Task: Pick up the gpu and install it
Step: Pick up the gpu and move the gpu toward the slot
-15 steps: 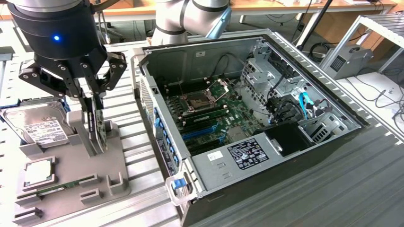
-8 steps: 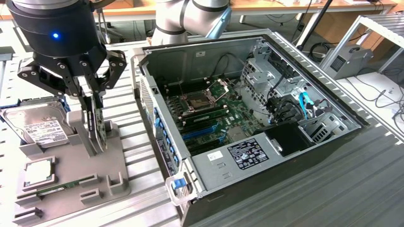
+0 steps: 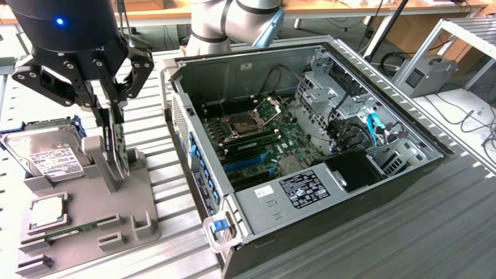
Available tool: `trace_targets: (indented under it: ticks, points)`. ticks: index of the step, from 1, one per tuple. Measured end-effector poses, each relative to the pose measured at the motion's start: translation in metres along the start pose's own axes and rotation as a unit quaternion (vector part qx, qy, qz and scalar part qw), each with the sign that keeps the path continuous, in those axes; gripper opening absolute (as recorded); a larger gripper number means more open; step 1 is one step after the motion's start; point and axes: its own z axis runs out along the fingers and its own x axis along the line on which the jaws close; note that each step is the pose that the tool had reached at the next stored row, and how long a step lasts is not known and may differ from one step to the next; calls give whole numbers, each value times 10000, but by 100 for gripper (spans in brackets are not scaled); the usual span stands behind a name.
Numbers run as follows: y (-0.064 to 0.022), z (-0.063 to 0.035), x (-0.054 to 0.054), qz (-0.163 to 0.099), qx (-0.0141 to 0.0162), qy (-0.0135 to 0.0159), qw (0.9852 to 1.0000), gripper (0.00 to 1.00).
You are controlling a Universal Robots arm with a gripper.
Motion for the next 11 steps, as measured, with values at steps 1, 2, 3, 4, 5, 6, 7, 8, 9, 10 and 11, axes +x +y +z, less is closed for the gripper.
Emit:
trace_targets:
  ticks: [1,2,3,4,5,6,7,8,9,10,11]
  points:
    - [1,-30,-1,0,0,0,10000,27]
    - [3,-63,-4,0,0,0,10000,27]
    - [4,-96,-5,0,0,0,10000,27]
    - [5,-109,-5,0,0,0,10000,27]
    - [6,-132,-6,0,0,0,10000,27]
    - [8,-174,-7,0,0,0,10000,27]
    - [8,-181,-7,0,0,0,10000,27]
    - [8,-187,-7,0,0,0,10000,27]
    - [8,-193,-7,0,0,0,10000,27]
    - [9,-198,-7,0,0,0,10000,27]
    - [9,-204,-7,0,0,0,10000,27]
